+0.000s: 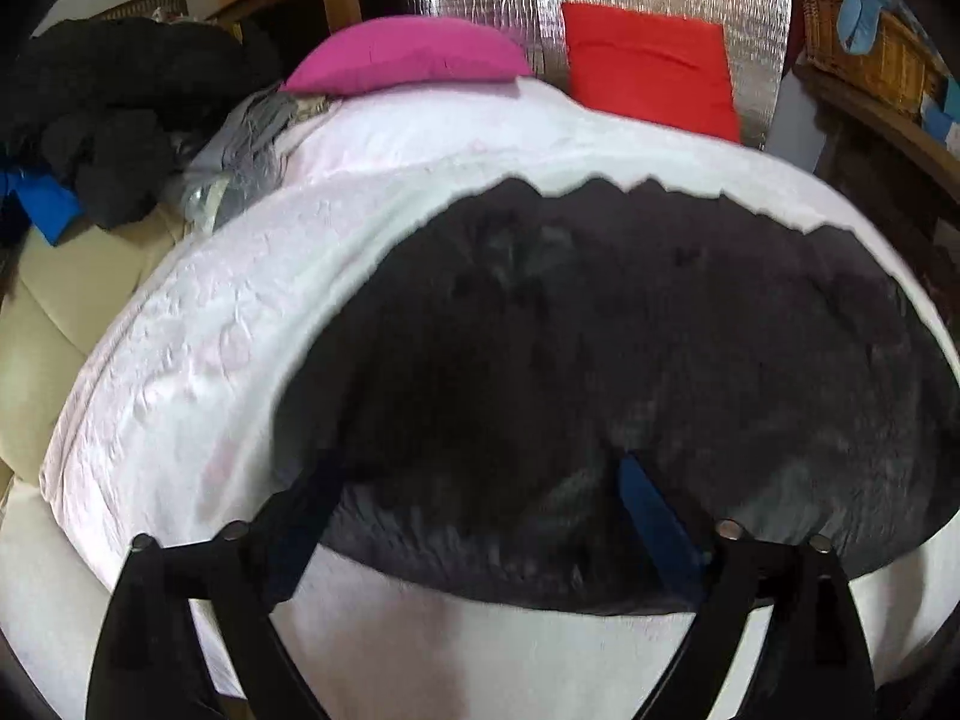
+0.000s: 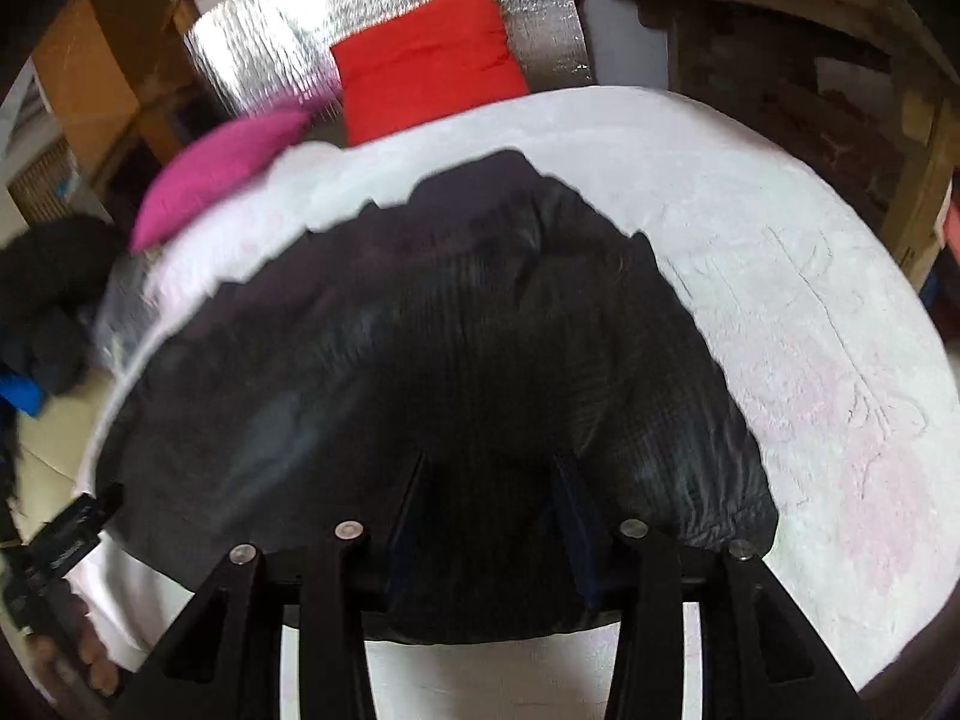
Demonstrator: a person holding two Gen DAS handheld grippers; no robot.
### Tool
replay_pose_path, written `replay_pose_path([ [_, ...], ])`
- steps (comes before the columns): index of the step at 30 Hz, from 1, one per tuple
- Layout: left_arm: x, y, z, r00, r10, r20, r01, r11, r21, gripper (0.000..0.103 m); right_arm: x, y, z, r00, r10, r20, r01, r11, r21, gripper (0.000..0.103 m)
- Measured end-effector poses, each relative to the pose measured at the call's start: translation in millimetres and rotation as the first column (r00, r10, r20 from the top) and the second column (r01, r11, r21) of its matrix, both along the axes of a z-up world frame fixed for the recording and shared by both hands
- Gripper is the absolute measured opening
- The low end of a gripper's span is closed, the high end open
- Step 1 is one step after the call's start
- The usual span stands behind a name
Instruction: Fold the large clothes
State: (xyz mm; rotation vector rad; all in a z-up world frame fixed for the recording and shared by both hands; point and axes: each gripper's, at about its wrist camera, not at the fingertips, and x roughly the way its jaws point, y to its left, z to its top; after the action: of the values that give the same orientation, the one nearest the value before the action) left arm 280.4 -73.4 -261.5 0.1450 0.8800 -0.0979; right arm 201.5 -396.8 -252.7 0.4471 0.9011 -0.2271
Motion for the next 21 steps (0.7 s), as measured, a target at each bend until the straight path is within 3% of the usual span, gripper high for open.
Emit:
replay_pose_path([
  [3, 2.9, 0.0, -8.3, 0.999, 0.032, 0.021, -0.032, 0.999, 0.015, 0.103, 5.8, 6.8, -0.7, 1.000, 0.019, -0.020, -0.020, 0.998, -0.055, 0.052],
  [5, 4.2, 3.0, -12.4, 0.999, 0.035, 0.025, -0.035, 0.999, -0.003, 0.103, 3.0, 5.0, 2.7, 1.000, 0.009, -0.012, -0.010, 0.999, -0.044, 0.052],
  [8, 6.4, 4.7, -11.2, 0.999, 0.033, 0.011, -0.033, 0.999, -0.002, 0.103, -8.8, 3.9, 10.7, 0.998, 0.017, 0.054, -0.019, 0.999, 0.032, 0.052],
  [11, 2.2, -0.4, -9.1, 0.999, 0.027, 0.034, -0.028, 0.999, 0.030, 0.103, -19.3, 14.3, 21.1, 0.993, 0.047, 0.107, -0.049, 0.999, 0.016, 0.052],
  [16, -1.0, -10.3, -11.0, 0.999, 0.021, 0.046, -0.024, 0.997, 0.067, 0.103, -7.7, 32.0, -1.8, 0.994, 0.106, -0.008, -0.106, 0.994, -0.014, 0.052],
  [21, -5.8, -10.0, -1.2, 0.998, 0.004, 0.058, -0.010, 0.994, 0.107, 0.103, -15.6, 31.6, 5.3, 0.994, 0.107, 0.016, -0.107, 0.994, 0.000, 0.054],
])
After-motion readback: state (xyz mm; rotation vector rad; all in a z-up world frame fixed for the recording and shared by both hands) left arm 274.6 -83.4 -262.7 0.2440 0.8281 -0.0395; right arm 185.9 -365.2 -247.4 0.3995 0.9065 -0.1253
